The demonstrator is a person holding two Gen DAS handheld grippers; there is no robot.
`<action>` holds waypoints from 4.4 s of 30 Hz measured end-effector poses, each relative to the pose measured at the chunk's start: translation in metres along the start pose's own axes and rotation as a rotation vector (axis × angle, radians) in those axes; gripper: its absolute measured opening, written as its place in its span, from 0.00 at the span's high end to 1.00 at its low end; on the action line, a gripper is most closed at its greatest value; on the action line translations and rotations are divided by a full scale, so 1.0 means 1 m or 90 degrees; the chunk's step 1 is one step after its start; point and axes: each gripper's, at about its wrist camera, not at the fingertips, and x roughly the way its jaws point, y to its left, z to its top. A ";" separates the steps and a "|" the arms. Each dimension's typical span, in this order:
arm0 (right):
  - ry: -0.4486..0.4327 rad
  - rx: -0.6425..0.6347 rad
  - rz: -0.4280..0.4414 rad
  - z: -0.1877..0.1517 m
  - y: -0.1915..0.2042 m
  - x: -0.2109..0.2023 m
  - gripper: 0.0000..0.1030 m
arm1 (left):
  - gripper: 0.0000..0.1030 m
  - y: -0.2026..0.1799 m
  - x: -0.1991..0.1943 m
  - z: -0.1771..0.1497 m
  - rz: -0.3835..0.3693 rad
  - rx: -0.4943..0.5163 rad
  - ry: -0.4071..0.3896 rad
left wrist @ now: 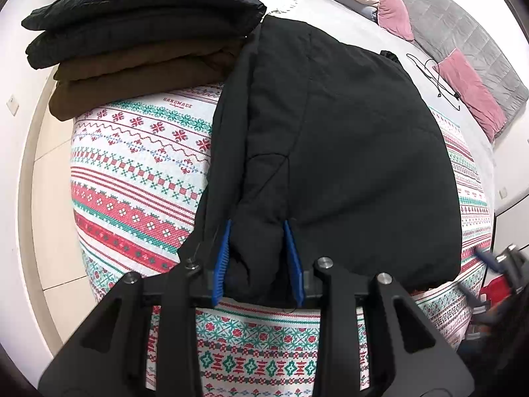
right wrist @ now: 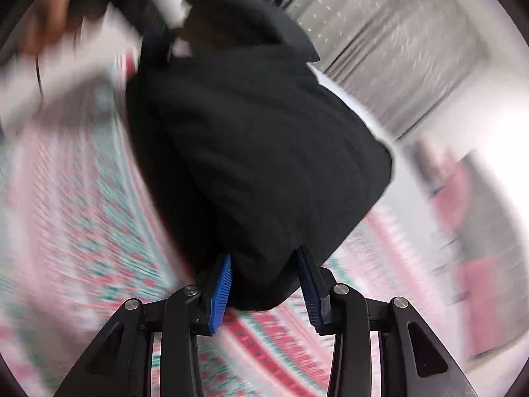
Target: Fold large clothes
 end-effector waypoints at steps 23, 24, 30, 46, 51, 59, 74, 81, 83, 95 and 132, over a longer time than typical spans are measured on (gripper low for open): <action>0.063 0.264 0.080 0.010 -0.038 0.070 0.85 | 0.65 0.002 0.000 -0.001 0.000 -0.020 0.025; 0.064 0.269 0.085 0.009 -0.040 0.070 0.85 | 0.64 0.005 -0.002 0.001 -0.012 -0.029 0.026; 0.068 0.285 0.111 0.004 -0.043 0.070 0.85 | 0.60 0.002 -0.038 0.013 -0.013 -0.029 -0.063; 0.063 0.323 0.136 0.001 -0.049 0.065 0.85 | 0.58 -0.046 0.055 0.080 0.038 0.027 -0.046; 0.062 0.317 0.169 0.008 -0.060 0.062 0.84 | 0.58 -0.041 0.051 0.076 0.021 0.016 -0.037; 0.013 0.417 0.138 0.030 -0.142 0.075 0.84 | 0.58 -0.028 0.043 0.066 0.012 0.018 -0.026; 0.117 0.499 0.070 0.103 -0.250 0.217 0.85 | 0.58 -0.039 0.048 0.082 -0.003 0.021 0.005; 0.175 0.483 0.077 0.098 -0.242 0.261 0.91 | 0.58 -0.037 0.047 0.083 -0.021 0.018 0.013; 0.169 0.475 0.073 0.099 -0.242 0.256 0.91 | 0.58 -0.033 0.046 0.084 -0.024 0.016 0.013; 0.103 0.332 0.187 0.201 -0.171 0.217 0.87 | 0.58 -0.008 0.043 0.081 -0.074 -0.020 0.023; 0.153 0.293 0.208 0.169 -0.092 0.224 0.88 | 0.54 0.014 0.030 0.078 -0.095 -0.077 0.038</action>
